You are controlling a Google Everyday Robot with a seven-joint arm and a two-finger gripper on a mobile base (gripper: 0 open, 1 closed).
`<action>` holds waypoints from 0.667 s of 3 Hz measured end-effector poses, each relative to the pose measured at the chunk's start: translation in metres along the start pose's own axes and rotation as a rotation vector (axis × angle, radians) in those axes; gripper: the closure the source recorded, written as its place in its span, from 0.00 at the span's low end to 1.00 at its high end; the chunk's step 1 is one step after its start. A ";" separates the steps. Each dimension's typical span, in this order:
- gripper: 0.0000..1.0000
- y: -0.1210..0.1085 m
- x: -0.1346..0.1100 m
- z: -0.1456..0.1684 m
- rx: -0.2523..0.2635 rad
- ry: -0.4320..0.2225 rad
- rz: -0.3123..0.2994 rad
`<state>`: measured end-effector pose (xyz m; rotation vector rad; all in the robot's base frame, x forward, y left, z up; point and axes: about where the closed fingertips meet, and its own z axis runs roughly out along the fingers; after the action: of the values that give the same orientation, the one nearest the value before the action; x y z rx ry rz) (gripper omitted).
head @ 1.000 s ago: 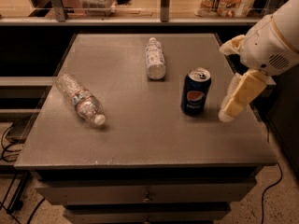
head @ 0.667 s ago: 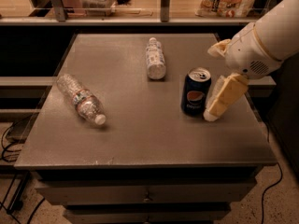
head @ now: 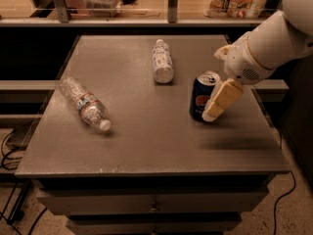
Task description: Knock pepsi can over
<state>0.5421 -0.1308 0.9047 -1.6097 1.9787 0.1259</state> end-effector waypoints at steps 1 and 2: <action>0.17 -0.007 0.004 0.010 -0.002 0.009 0.013; 0.49 -0.004 -0.003 0.015 -0.022 0.009 -0.003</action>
Offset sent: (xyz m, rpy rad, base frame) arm 0.0131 0.0093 -0.0160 -0.0117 0.0364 0.0131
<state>0.5516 -0.1226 0.8945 -1.6298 1.9890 0.1402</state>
